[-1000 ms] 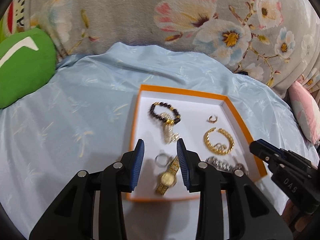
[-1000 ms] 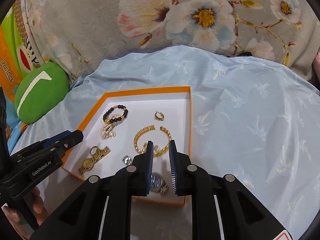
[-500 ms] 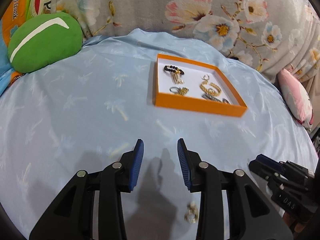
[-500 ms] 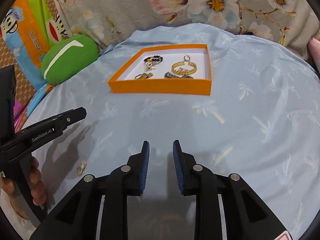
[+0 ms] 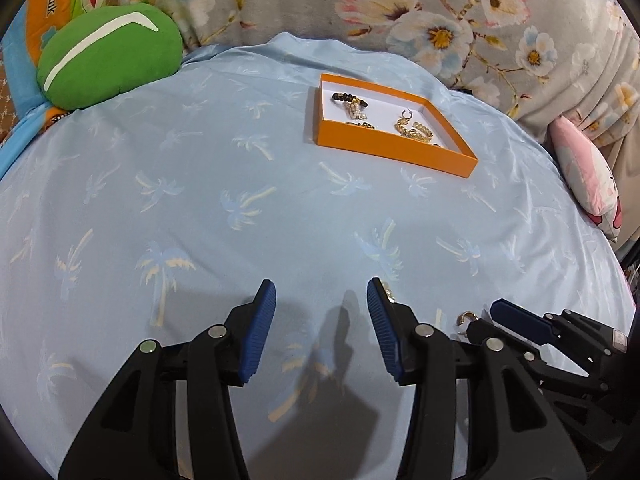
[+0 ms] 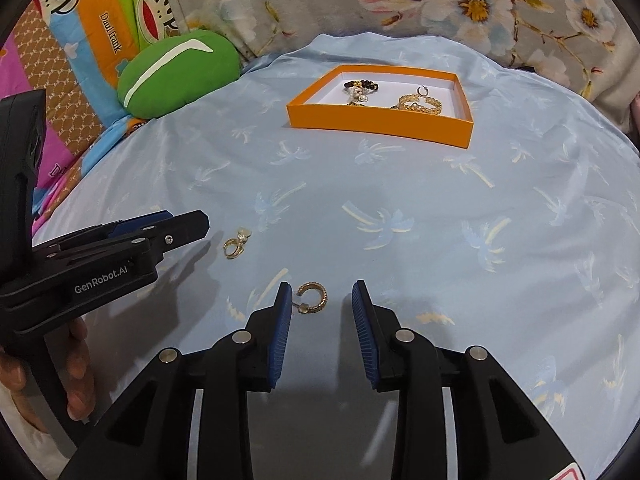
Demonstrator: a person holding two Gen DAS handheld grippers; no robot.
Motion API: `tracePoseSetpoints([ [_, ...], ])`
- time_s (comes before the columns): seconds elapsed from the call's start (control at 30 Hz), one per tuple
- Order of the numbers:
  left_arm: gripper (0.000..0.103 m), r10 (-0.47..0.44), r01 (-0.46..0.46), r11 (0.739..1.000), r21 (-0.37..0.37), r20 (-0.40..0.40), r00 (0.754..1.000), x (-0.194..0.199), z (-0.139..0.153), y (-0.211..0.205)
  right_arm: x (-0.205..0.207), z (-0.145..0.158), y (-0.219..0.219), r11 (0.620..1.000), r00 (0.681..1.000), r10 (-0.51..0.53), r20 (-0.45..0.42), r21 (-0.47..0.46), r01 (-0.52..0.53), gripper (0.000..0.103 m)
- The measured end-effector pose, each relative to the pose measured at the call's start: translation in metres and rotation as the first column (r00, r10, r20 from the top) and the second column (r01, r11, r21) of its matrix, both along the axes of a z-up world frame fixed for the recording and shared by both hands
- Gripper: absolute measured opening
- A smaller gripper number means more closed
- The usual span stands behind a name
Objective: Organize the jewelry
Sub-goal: 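Move the right tool to a small gold hoop earring and grasp it, then grasp a gold earring with the left tool while the right tool holds its hoop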
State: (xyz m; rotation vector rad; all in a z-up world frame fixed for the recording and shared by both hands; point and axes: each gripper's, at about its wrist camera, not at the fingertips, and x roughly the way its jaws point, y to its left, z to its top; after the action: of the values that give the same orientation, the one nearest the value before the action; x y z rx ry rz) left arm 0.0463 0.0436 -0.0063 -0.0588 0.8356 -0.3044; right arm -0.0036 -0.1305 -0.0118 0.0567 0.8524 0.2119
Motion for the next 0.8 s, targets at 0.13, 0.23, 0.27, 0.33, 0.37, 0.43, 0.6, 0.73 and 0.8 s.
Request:
tracePoseSetpoints([
  [0.13, 0.046, -0.012, 0.012, 1.000, 0.021, 0.005, 1.000, -0.002, 0.000, -0.004, 0.002, -0.002, 0.005, 1.000, 1.000, -0.008, -0.018, -0.025, 0.007, 0.031],
  [0.23, 0.046, -0.022, 0.021, 0.999, 0.033, 0.008, 1.000, -0.002, 0.000, -0.007, 0.002, -0.003, 0.008, 0.999, 1.000, -0.014, -0.017, -0.051, 0.013, 0.031],
  [0.27, 0.046, -0.025, 0.025, 0.999, 0.035, 0.007, 1.000, -0.002, 0.000, -0.007, 0.002, -0.003, 0.009, 0.998, 1.000, -0.018, -0.017, -0.062, 0.017, 0.031],
  [0.33, 0.046, -0.032, 0.031, 0.999, 0.038, 0.005, 0.999, -0.002, -0.001, -0.008, 0.002, -0.003, 0.011, 0.996, 1.000, -0.027, -0.015, -0.082, 0.026, 0.028],
  [0.37, 0.046, -0.035, 0.035, 0.999, 0.041, 0.005, 0.999, -0.003, -0.001, -0.009, 0.002, -0.003, 0.012, 0.995, 0.999, -0.030, -0.014, -0.091, 0.029, 0.026],
  [0.43, 0.046, -0.039, 0.038, 0.998, 0.047, 0.006, 0.999, -0.003, -0.001, -0.010, 0.002, -0.003, 0.012, 0.995, 0.999, -0.032, -0.012, -0.100, 0.031, 0.024],
  [0.6, 0.046, -0.048, 0.047, 0.997, 0.056, 0.006, 0.999, -0.004, -0.001, -0.013, 0.001, -0.003, 0.009, 0.996, 0.999, -0.039, -0.014, -0.084, 0.038, 0.015],
  [0.73, 0.046, -0.068, 0.068, 0.996, 0.066, 0.001, 0.998, -0.004, -0.002, -0.017, 0.000, -0.001, -0.001, 0.996, 0.997, -0.079, -0.010, -0.052, 0.078, 0.015],
  [0.8, 0.046, -0.085, 0.085, 0.994, 0.073, -0.001, 0.996, -0.005, -0.002, -0.022, 0.000, -0.002, -0.008, 0.994, 0.995, -0.103, -0.014, -0.039, 0.102, 0.015],
])
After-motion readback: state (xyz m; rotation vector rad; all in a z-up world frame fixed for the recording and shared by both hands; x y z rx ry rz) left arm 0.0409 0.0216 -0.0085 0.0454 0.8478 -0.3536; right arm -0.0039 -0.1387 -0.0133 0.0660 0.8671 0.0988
